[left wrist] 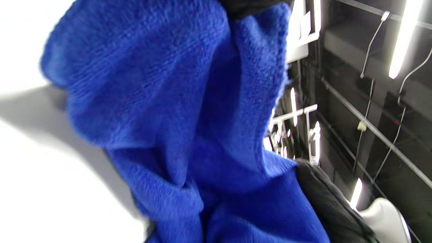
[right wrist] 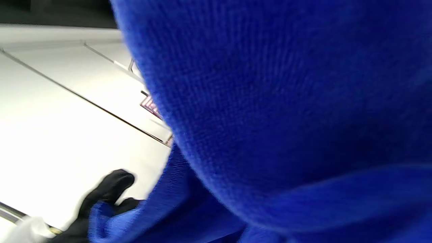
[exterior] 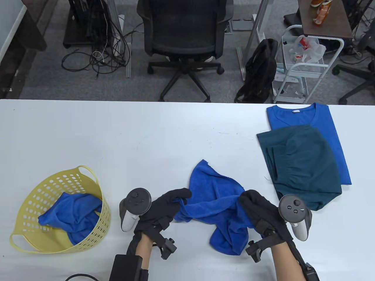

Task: Fold and stack clothes and towels from laundry basket

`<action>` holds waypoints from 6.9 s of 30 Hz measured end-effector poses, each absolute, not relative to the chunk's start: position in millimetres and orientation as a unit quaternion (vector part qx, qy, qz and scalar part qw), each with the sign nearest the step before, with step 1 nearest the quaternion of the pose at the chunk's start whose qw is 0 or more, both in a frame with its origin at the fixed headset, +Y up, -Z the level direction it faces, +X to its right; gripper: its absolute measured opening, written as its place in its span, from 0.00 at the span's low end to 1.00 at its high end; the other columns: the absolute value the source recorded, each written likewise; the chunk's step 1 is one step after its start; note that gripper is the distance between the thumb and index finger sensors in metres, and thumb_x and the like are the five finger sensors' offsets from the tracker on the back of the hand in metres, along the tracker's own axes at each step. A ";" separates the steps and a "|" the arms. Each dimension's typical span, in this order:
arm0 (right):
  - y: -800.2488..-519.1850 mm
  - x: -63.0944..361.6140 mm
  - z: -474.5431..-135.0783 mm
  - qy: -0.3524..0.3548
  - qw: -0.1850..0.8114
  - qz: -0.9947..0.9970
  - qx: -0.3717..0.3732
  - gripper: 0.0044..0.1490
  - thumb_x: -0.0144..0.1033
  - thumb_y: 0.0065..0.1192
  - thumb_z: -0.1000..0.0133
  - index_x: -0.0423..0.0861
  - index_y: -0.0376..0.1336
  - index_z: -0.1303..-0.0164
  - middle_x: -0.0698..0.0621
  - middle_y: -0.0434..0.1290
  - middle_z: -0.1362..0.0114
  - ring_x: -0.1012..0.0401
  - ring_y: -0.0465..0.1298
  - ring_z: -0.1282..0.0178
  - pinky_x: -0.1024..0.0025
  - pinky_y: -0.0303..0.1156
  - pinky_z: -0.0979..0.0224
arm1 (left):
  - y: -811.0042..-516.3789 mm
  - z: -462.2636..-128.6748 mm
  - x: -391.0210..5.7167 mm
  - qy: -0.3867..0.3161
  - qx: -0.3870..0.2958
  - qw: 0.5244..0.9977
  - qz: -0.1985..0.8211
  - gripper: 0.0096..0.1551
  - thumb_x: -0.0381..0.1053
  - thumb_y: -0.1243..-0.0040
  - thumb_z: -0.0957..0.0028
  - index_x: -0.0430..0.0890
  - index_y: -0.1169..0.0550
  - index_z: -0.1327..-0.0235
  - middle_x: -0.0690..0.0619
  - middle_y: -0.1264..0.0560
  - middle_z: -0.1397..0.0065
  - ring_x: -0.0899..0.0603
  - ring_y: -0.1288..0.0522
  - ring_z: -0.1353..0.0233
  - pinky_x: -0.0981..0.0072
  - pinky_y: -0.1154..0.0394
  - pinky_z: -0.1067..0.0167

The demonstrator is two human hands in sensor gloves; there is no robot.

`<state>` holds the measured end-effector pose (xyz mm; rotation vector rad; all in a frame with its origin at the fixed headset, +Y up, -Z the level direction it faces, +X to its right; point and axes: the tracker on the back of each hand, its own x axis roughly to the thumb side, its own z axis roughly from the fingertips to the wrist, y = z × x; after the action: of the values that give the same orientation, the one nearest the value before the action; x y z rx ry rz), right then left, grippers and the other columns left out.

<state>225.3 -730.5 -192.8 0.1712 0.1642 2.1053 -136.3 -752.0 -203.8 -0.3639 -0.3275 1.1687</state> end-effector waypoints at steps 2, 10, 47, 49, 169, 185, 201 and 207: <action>-733.1 226.2 -194.3 0.076 0.483 0.869 0.078 0.24 0.40 0.55 0.31 0.35 0.67 0.37 0.33 0.74 0.34 0.67 0.78 0.70 0.72 0.79 0.64 | -754.3 -204.7 -141.1 -0.170 -0.220 0.779 0.562 0.24 0.60 0.49 0.29 0.55 0.27 0.23 0.50 0.24 0.34 0.48 0.22 0.46 0.51 0.22 0.42; -736.1 236.2 -199.7 0.184 0.324 0.916 0.151 0.38 0.44 0.73 0.44 0.40 0.65 0.26 0.36 0.73 0.28 0.60 0.78 0.59 0.61 0.78 0.51 | -740.5 -197.0 -171.5 0.001 -0.011 0.814 0.580 0.26 0.63 0.52 0.29 0.52 0.31 0.24 0.62 0.21 0.54 0.59 0.23 0.63 0.65 0.19 0.58; -696.4 328.2 -221.5 0.093 0.620 0.770 -0.123 0.25 0.25 0.54 0.33 0.30 0.58 0.28 0.24 0.70 0.30 0.68 0.82 0.64 0.73 0.85 0.61 | -686.3 -234.6 -151.3 0.180 -0.097 0.952 0.230 0.24 0.53 0.43 0.32 0.54 0.28 0.23 0.43 0.23 0.28 0.57 0.17 0.60 0.73 0.18 0.64; -690.1 330.9 -241.4 0.115 0.621 0.756 -0.171 0.25 0.23 0.53 0.33 0.29 0.57 0.28 0.23 0.70 0.32 0.61 0.86 0.55 0.65 0.87 0.53 | -682.8 -262.0 -157.5 0.196 -0.175 0.901 0.346 0.24 0.49 0.43 0.31 0.50 0.28 0.22 0.41 0.22 0.28 0.56 0.14 0.60 0.74 0.17 0.67; -723.7 207.6 -293.8 0.139 -0.201 0.970 0.003 0.25 0.30 0.62 0.36 0.37 0.66 0.29 0.30 0.53 0.12 0.30 0.53 0.17 0.25 0.51 0.23 | -716.6 -267.1 -127.4 0.187 -0.239 0.944 -0.128 0.26 0.56 0.33 0.40 0.49 0.20 0.30 0.38 0.30 0.15 0.32 0.24 0.23 0.38 0.26 0.31; -773.9 204.0 -320.4 0.140 -0.236 0.962 -0.005 0.27 0.34 0.63 0.36 0.43 0.64 0.27 0.34 0.55 0.12 0.33 0.54 0.17 0.26 0.51 0.22 | -767.5 -296.9 -142.5 0.199 -0.280 0.927 -0.149 0.34 0.60 0.37 0.38 0.48 0.26 0.22 0.39 0.30 0.15 0.33 0.24 0.24 0.38 0.27 0.30; -737.4 245.4 -228.8 0.194 0.044 0.978 -0.068 0.40 0.36 0.65 0.34 0.31 0.57 0.17 0.32 0.71 0.26 0.42 0.78 0.37 0.41 0.73 0.35 | -720.7 -262.5 -130.0 0.188 -0.128 0.956 -0.186 0.44 0.55 0.38 0.37 0.45 0.39 0.10 0.39 0.32 0.14 0.36 0.23 0.24 0.40 0.26 0.30; -767.6 245.7 -218.7 0.183 0.020 0.972 -0.146 0.55 0.41 0.74 0.41 0.21 0.53 0.17 0.30 0.69 0.28 0.44 0.77 0.38 0.42 0.74 0.37 | -722.1 -228.6 -115.3 0.112 -0.093 0.984 -0.105 0.43 0.59 0.41 0.36 0.45 0.39 0.10 0.39 0.32 0.14 0.35 0.23 0.24 0.40 0.26 0.30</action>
<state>245.7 -767.6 -218.7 -0.4544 0.5664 3.0159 -115.3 -722.1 -228.6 -0.1872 0.2243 -0.2108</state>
